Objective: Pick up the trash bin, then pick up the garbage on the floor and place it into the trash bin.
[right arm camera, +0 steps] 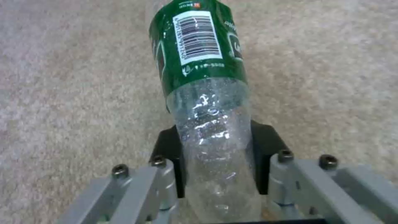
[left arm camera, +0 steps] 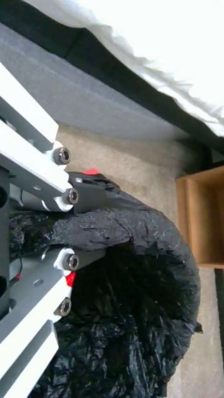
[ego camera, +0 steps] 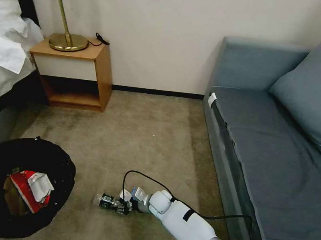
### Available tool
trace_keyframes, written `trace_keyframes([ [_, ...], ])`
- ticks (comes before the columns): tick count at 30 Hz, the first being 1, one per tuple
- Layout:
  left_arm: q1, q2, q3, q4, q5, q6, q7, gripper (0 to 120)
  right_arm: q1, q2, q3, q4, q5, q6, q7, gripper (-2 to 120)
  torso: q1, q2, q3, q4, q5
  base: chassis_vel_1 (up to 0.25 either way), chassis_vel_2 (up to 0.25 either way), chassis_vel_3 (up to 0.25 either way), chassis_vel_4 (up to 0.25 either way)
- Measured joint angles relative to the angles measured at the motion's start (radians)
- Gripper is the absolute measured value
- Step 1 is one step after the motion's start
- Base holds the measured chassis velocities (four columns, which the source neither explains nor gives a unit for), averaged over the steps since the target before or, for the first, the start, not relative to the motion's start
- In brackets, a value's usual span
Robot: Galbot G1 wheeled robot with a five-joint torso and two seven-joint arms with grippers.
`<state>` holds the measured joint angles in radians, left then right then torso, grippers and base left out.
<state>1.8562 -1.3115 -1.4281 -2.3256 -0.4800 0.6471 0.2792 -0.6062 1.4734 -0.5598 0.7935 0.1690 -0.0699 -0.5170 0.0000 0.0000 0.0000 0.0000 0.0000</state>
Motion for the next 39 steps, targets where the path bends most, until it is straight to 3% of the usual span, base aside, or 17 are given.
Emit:
trace_keyframes([
  [6,-0.003,0.000,0.008,0.001,0.001,0.000,0.000,5,-0.016,-0.037,0.042,0.056,0.025,-0.010,0.014,28,0.000,0.000,0.000,0.0000,0.0001,0.000,0.000,0.000,0.000],
  [11,-0.006,0.004,0.018,0.017,0.002,-0.001,-0.003,5,-0.063,-0.144,0.151,0.256,0.141,-0.054,0.060,28,0.000,0.000,0.000,-0.0002,0.0000,0.000,0.000,0.000,0.000],
  [13,-0.009,0.005,0.028,0.023,0.002,-0.001,-0.003,5,-0.099,-0.215,0.221,0.415,0.231,-0.090,0.104,28,0.000,0.000,0.000,-0.0003,0.0002,0.000,0.000,0.000,0.000],
  [14,-0.009,0.005,0.028,0.023,0.002,-0.001,-0.003,5,-0.099,-0.215,0.221,0.415,0.231,-0.090,0.104,28,0.000,0.000,0.000,-0.0003,0.0002,0.000,0.000,0.000,0.000],
  [17,-0.015,0.004,0.049,0.027,0.004,-0.002,-0.004,5,-0.146,-0.282,0.285,0.630,0.339,-0.135,0.173,28,0.000,0.000,0.000,-0.0003,0.0002,0.000,0.000,0.000,0.000],
  [21,-0.016,0.003,0.067,0.029,0.012,-0.003,-0.004,5,-0.176,-0.308,0.310,0.808,0.411,-0.165,0.242,28,0.000,0.000,0.000,-0.0002,0.0002,0.000,0.000,0.000,0.000],
  [28,-0.014,0.009,0.083,0.033,0.018,-0.003,-0.005,5,-0.118,-0.263,0.204,0.993,0.502,-0.198,0.368,28,0.000,0.000,0.000,0.0000,0.0000,0.000,0.000,0.000,0.000],
  [35,-0.013,-0.003,0.102,0.032,0.024,-0.004,-0.006,5,-0.025,-0.170,0.028,1.025,0.574,-0.202,0.432,28,0.000,0.000,0.000,0.0001,-0.0002,0.000,0.000,0.000,0.000],
  [39,-0.016,-0.007,0.107,0.024,0.025,-0.004,-0.006,5,0.016,-0.075,-0.078,0.992,0.592,-0.202,0.484,28,0.000,0.000,0.000,0.0002,-0.0002,0.000,0.000,0.000,0.000],
])
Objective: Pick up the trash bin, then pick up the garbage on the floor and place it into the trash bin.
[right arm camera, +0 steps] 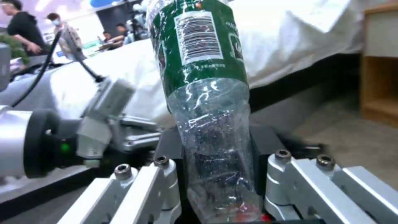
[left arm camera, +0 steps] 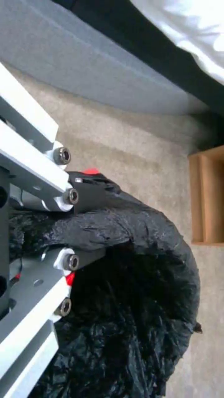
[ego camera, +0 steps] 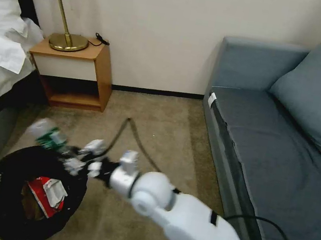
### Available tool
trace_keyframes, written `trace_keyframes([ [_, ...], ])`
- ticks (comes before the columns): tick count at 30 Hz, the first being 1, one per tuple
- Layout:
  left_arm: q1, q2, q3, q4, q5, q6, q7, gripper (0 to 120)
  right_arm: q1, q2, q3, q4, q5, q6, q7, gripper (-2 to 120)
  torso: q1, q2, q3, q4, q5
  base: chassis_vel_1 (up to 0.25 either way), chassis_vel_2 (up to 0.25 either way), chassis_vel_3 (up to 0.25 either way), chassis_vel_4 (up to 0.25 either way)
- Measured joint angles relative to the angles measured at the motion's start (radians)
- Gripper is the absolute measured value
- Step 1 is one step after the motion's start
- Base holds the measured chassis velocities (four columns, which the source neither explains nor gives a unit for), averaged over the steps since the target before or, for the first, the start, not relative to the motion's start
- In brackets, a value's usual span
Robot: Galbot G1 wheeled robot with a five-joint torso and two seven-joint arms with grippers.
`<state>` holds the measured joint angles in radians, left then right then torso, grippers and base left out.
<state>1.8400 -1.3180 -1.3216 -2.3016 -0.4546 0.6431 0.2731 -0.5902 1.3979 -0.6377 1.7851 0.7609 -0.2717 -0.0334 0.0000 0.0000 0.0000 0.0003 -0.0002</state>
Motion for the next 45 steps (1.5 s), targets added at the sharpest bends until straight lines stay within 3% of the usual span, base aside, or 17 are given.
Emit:
trace_keyframes([
  [6,-0.001,-0.003,0.000,-0.004,0.000,0.000,0.000,5,0.005,0.046,-0.033,-0.052,-0.014,-0.002,0.018,28,0.000,0.000,0.000,-0.0001,-0.0001,0.000,0.000,0.000,0.000],
  [11,0.000,-0.006,0.000,-0.009,0.000,0.000,0.000,5,-0.003,0.039,-0.037,-0.074,-0.033,-0.002,0.020,43,0.000,0.000,0.000,-0.0003,0.0000,0.000,0.000,0.000,0.000],
  [15,0.000,-0.005,0.000,-0.012,-0.001,0.000,0.000,5,-0.008,0.022,-0.033,-0.079,-0.047,0.000,0.016,64,0.000,0.000,0.000,-0.0004,0.0000,0.000,0.000,0.000,0.000],
  [25,0.002,-0.002,-0.005,-0.014,-0.006,0.000,0.002,5,-0.016,-0.003,-0.011,-0.059,-0.055,-0.009,0.013,99,0.000,0.000,0.000,-0.0003,0.0002,0.000,0.000,0.000,0.000],
  [29,0.001,-0.001,-0.005,-0.014,-0.009,0.000,0.003,5,-0.026,-0.032,0.024,-0.041,-0.092,-0.005,0.018,100,0.000,0.000,0.000,-0.0002,0.0003,0.000,0.000,0.000,0.000],
  [37,-0.011,0.003,0.000,0.003,-0.014,0.000,0.003,5,-0.129,-0.190,0.252,0.074,-0.207,0.009,0.031,100,0.000,0.000,0.000,-0.0003,0.0005,0.000,0.000,0.000,0.000],
  [40,-0.016,0.002,0.014,0.012,-0.015,-0.004,-0.004,5,-0.272,-0.291,0.418,0.161,-0.267,0.015,0.029,100,0.000,0.000,0.000,-0.0006,0.0006,0.000,0.000,0.000,0.000],
  [41,-0.016,0.002,0.014,0.012,-0.015,-0.004,-0.004,5,-0.272,-0.291,0.418,0.161,-0.267,0.015,0.029,100,0.000,0.000,0.000,-0.0006,0.0006,0.000,0.000,0.000,0.000],
  [45,-0.026,0.005,0.031,0.014,-0.017,-0.005,-0.006,5,-0.472,-0.367,0.672,0.253,-0.321,0.034,0.031,100,0.000,0.000,0.000,-0.0003,0.0008,0.000,0.000,0.000,0.000],
])
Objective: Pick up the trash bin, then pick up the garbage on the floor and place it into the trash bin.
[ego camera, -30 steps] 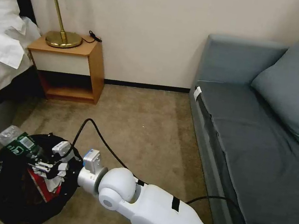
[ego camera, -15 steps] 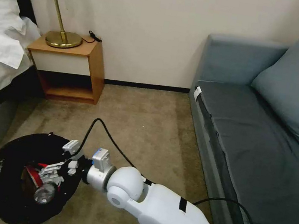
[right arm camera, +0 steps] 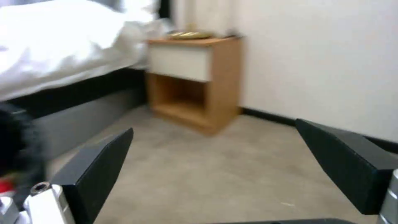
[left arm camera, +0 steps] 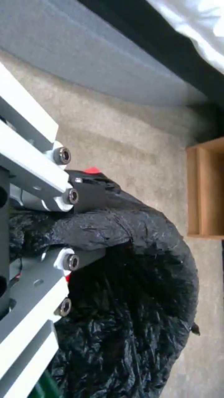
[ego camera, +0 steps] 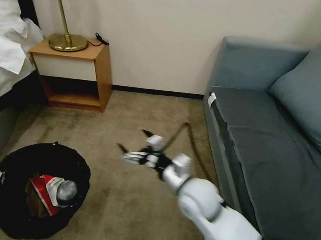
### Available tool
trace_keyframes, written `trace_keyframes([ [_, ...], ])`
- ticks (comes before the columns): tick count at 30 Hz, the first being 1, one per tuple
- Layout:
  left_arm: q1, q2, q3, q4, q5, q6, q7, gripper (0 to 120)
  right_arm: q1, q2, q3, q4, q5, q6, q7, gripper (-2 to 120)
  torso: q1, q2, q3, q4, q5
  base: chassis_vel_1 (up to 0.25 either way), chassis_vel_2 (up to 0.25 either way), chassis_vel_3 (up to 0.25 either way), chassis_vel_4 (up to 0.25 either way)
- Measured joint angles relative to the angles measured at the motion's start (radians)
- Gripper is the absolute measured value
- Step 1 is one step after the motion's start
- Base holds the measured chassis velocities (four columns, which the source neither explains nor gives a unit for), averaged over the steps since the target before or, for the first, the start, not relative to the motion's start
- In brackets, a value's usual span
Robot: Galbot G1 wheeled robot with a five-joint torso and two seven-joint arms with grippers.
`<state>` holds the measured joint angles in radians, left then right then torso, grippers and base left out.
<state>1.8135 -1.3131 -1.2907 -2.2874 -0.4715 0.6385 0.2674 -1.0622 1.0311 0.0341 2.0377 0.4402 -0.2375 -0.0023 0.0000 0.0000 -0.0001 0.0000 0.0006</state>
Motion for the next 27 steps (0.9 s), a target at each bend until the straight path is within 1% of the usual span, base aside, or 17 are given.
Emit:
trace_keyframes([
  [1,0.000,0.000,0.000,0.000,0.000,0.000,0.000,5,0.000,0.000,0.000,0.000,0.000,0.000,0.000,100,0.000,0.000,0.000,0.0000,0.0000,0.000,0.000,0.000,0.000],
  [2,-0.002,0.001,0.003,0.000,0.000,0.000,0.000,5,-0.024,-0.004,0.031,0.012,-0.004,0.001,0.001,100,0.000,0.000,0.000,-0.0001,0.0000,0.000,0.000,0.000,0.000],
  [3,-0.006,0.002,0.011,0.001,-0.001,0.000,-0.002,5,-0.110,-0.008,0.127,0.045,-0.020,0.010,0.001,100,0.000,0.000,0.000,0.0000,-0.0002,0.000,0.000,0.000,0.000],
  [5,-0.009,0.003,0.019,0.002,-0.001,0.000,-0.002,5,-0.214,-0.001,0.216,0.074,-0.035,0.042,-0.006,100,0.000,0.000,0.000,-0.0001,-0.0001,0.000,0.000,0.000,0.000],
  [6,-0.011,0.004,0.023,0.003,-0.001,0.000,-0.003,5,-0.289,0.011,0.272,0.090,-0.052,0.086,-0.009,100,0.000,0.000,0.000,-0.0003,-0.0001,0.000,0.000,0.000,0.000],
  [7,-0.011,0.004,0.023,0.003,-0.001,0.000,-0.003,5,-0.289,0.011,0.272,0.090,-0.052,0.086,-0.009,100,0.000,0.000,0.000,-0.0003,-0.0001,0.000,0.000,0.000,0.000],
  [8,-0.012,0.004,0.025,0.005,-0.002,0.000,-0.003,5,-0.339,0.022,0.309,0.099,-0.071,0.124,-0.011,100,0.000,0.000,0.000,-0.0003,0.0000,0.000,0.000,0.000,0.000],
  [10,-0.012,0.007,0.028,0.013,-0.005,0.000,-0.003,5,-0.462,0.056,0.386,0.113,-0.122,0.232,-0.011,100,0.000,0.000,0.000,-0.0001,-0.0002,0.000,0.000,0.000,0.000],
  [11,-0.013,0.008,0.028,0.015,-0.007,0.000,-0.003,5,-0.497,0.068,0.406,0.117,-0.130,0.259,-0.011,100,0.000,0.000,0.000,-0.0001,-0.0003,0.000,0.000,0.000,0.000],
  [12,-0.013,0.008,0.028,0.015,-0.007,0.000,-0.003,5,-0.497,0.068,0.406,0.117,-0.130,0.259,-0.011,100,0.000,0.000,0.000,-0.0001,-0.0003,0.000,0.000,0.000,0.000],
  [14,-0.014,0.010,0.030,0.022,-0.011,-0.001,-0.003,5,-0.589,0.106,0.437,0.126,-0.141,0.337,-0.014,100,0.000,0.000,0.000,-0.0002,-0.0005,0.000,0.000,0.000,0.000],
  [16,-0.015,0.010,0.031,0.024,-0.013,-0.001,-0.003,5,-0.639,0.135,0.445,0.131,-0.176,0.392,-0.014,100,0.000,0.000,0.000,-0.0002,-0.0006,0.000,0.000,0.000,0.000],
  [17,-0.015,0.010,0.031,0.024,-0.013,-0.001,-0.003,5,-0.639,0.135,0.445,0.131,-0.176,0.392,-0.014,100,0.000,0.000,0.000,-0.0002,-0.0006,0.000,0.000,0.000,0.000],
  [20,-0.015,0.007,0.031,0.024,-0.017,-0.002,-0.003,5,-0.688,0.193,0.452,0.143,-0.274,0.453,-0.007,100,0.000,0.000,0.000,0.0000,-0.0006,0.000,0.000,0.000,0.000],
  [22,-0.016,0.006,0.032,0.024,-0.017,-0.002,-0.004,5,-0.695,0.206,0.454,0.146,-0.290,0.461,-0.002,100,0.000,0.000,0.000,0.0002,-0.0007,0.000,0.000,0.000,0.000],
  [23,-0.019,0.005,0.034,0.025,-0.017,-0.002,-0.005,5,-0.707,0.225,0.457,0.148,-0.310,0.473,0.004,100,0.000,0.000,0.000,0.0001,-0.0007,0.000,0.000,0.000,0.000],
  [27,-0.027,0.002,0.043,0.026,-0.018,-0.002,-0.010,5,-0.711,0.236,0.458,0.148,-0.318,0.478,0.008,100,0.000,0.000,0.000,0.0001,-0.0006,0.000,0.000,0.000,0.000],
])
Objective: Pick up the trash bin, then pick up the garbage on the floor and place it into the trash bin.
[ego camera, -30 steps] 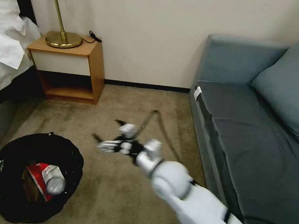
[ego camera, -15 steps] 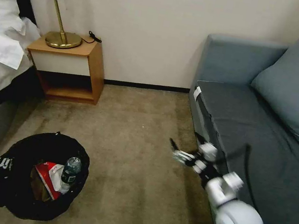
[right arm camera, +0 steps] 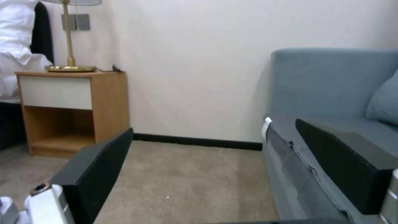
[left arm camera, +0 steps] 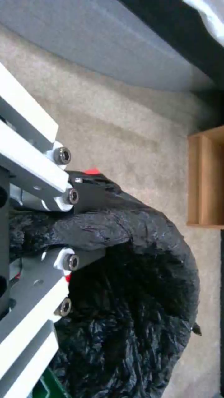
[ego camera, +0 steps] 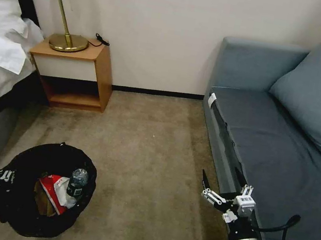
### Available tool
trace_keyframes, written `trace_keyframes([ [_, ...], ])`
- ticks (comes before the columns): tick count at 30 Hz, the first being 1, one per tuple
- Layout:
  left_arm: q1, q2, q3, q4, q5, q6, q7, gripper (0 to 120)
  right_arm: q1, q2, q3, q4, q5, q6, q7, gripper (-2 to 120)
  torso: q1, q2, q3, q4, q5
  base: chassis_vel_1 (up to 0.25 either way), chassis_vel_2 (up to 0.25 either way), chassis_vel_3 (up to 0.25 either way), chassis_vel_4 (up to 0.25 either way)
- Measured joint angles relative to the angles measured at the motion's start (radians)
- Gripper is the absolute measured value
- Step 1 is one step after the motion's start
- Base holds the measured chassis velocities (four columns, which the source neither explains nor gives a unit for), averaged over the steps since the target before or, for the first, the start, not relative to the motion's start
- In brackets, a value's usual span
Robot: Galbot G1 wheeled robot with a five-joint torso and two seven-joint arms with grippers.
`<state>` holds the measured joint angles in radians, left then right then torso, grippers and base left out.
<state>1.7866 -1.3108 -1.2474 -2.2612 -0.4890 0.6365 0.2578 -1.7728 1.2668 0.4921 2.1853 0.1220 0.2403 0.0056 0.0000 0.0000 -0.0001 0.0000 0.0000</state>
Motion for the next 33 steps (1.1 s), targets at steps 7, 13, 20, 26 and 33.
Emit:
trace_keyframes([
  [7,0.000,-0.009,0.019,0.002,-0.002,-0.010,-0.022,5,0.004,0.000,-0.003,0.000,0.001,-0.001,0.000,100,0.000,0.000,0.000,0.0000,0.0000,0.000,0.000,0.000,0.000],
  [13,0.003,-0.010,0.021,0.002,-0.016,-0.014,-0.039,5,0.008,-0.002,-0.006,-0.001,0.003,-0.004,0.000,100,0.000,0.000,0.000,0.0000,0.0000,0.000,0.000,0.000,0.000],
  [20,0.004,-0.029,0.029,0.053,-0.118,-0.005,-0.081,5,0.009,-0.002,-0.008,-0.002,0.005,-0.006,0.001,100,0.000,0.000,0.000,0.0000,0.0000,0.000,0.000,0.000,0.000],
  [26,-0.037,-0.026,-0.026,0.238,-0.245,0.000,-0.135,5,0.010,-0.003,-0.008,-0.003,0.006,-0.007,0.001,100,0.000,0.000,0.000,0.0001,-0.0002,0.000,0.000,0.000,0.000],
  [33,-0.078,-0.007,-0.085,0.388,-0.355,-0.021,-0.140,5,0.011,-0.003,-0.009,-0.003,0.007,-0.008,0.001,100,0.000,0.000,0.000,0.0000,-0.0001,0.000,0.000,0.000,0.000],
])
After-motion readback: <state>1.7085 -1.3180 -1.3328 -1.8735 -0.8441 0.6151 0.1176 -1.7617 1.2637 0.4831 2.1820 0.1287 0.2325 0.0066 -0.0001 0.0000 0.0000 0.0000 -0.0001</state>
